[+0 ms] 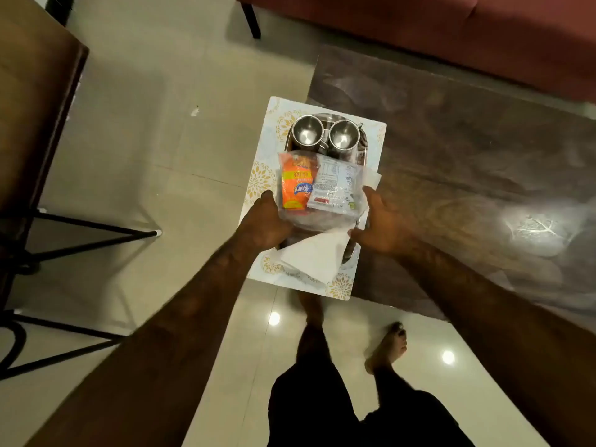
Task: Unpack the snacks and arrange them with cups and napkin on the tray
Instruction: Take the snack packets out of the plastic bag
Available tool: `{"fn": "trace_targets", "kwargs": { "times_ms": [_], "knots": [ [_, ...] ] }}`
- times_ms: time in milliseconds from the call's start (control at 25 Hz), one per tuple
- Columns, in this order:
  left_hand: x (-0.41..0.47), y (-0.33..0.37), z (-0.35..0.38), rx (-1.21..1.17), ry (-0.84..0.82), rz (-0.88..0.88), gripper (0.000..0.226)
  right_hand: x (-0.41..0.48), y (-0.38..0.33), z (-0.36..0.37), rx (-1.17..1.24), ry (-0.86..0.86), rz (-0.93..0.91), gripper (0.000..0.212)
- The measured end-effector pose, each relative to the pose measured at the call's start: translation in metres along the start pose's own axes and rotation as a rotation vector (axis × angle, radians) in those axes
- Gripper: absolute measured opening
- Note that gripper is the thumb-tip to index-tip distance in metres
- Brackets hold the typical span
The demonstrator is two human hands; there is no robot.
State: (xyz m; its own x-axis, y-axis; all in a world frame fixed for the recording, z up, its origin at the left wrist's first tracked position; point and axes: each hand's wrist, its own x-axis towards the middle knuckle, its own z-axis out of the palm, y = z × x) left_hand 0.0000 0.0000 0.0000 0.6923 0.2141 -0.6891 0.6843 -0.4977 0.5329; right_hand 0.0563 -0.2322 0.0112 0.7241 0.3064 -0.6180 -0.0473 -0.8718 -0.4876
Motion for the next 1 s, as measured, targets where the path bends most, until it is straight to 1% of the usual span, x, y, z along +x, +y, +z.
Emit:
{"fn": "trace_targets", "kwargs": {
  "times_ms": [80,200,280,400,520,640,720,800,880,960,1000],
  "knots": [
    [0.006,0.001,0.002,-0.081,-0.029,-0.032,0.057,0.009,0.0,0.004,0.138,0.014,-0.013,0.087],
    [0.012,0.002,0.005,-0.172,-0.071,-0.094,0.048,0.017,0.001,0.007,0.259,0.01,0.023,0.082],
    [0.017,0.005,0.002,-0.217,-0.095,-0.119,0.035,0.021,-0.004,0.004,0.332,0.033,0.09,0.074],
    [0.019,0.009,-0.003,-0.264,-0.089,-0.117,0.012,0.027,-0.011,-0.007,0.39,0.115,0.159,0.062],
    [0.019,0.013,-0.009,-0.438,-0.04,-0.105,0.015,0.029,-0.015,-0.017,0.484,0.179,0.173,0.051],
    [0.016,0.021,-0.011,-0.66,-0.044,-0.144,0.008,0.027,-0.02,-0.022,0.567,0.204,0.182,0.041],
    [0.011,0.027,-0.011,-0.7,-0.059,-0.18,0.016,0.025,-0.02,-0.024,0.569,0.267,0.205,0.033],
    [0.008,0.033,-0.011,-0.703,-0.143,-0.229,0.03,0.023,-0.02,-0.026,0.588,0.338,0.212,0.027],
    [0.005,0.036,-0.014,-0.67,-0.318,-0.314,0.045,0.021,-0.02,-0.027,0.614,0.372,0.215,0.024],
    [0.0,0.038,-0.015,-0.604,-0.442,-0.362,0.049,0.018,-0.021,-0.027,0.624,0.372,0.221,0.024],
    [-0.001,0.038,-0.014,-0.56,-0.45,-0.346,0.046,0.018,-0.022,-0.027,0.634,0.361,0.212,0.026]
  ]
}}
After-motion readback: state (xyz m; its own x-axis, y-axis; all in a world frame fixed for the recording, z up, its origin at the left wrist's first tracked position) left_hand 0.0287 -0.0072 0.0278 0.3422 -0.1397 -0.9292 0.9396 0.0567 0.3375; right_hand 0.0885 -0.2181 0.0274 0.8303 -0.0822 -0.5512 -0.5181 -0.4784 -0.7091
